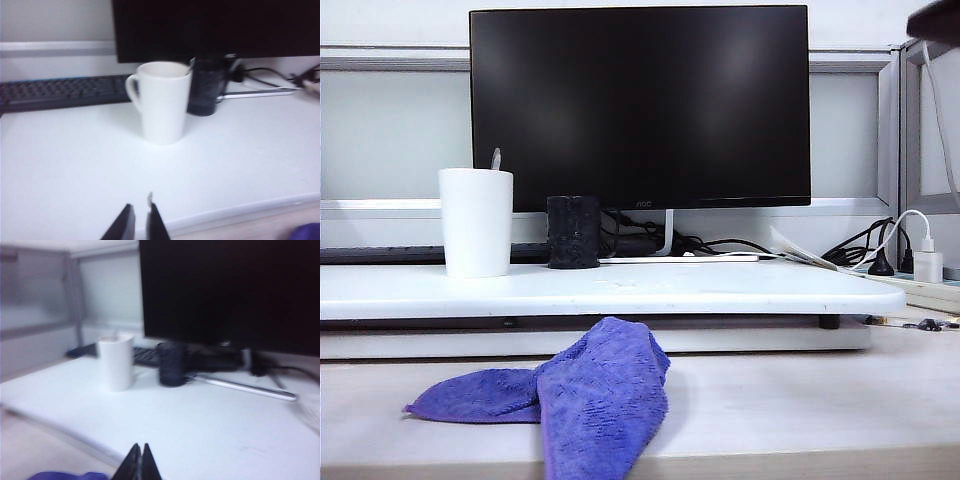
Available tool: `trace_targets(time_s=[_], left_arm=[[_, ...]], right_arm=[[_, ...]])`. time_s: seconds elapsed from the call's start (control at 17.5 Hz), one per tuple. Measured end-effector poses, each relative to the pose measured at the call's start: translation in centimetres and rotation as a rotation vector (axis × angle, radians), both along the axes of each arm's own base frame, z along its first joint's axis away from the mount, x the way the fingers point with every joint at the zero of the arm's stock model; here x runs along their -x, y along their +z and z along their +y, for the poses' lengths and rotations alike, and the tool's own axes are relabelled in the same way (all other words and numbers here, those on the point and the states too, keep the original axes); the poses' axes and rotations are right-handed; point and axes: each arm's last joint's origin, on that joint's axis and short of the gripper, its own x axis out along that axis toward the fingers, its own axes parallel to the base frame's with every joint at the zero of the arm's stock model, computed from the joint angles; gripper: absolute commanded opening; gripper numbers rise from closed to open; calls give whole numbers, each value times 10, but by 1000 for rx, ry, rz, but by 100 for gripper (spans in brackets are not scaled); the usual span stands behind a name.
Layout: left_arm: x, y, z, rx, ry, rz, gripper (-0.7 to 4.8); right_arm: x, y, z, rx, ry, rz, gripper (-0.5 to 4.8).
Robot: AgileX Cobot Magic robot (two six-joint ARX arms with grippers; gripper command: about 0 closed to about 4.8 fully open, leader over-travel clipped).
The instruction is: Carefully pick up the black cup and pour some water from the black cup into the white cup.
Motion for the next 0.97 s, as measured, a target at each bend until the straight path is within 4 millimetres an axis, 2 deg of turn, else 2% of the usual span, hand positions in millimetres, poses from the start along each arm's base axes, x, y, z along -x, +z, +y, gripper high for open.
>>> trace_targets(time_s=[0.11,0.29,0.52,0.97], left_arm=[[-4,-11,0,-3,34,13,50],[-7,-27,1,-14,85,62,49],[-7,-37,1,-28,73,129,50],[-6,-42,1,-37,69,175,51]], right_arm=[[-2,-12,0,10,-39,34,-1],[-3,-15,0,25,-43,65,0],[-3,-22,0,59,-41,127,0],[-3,-26,0,77,-41,163,0]])
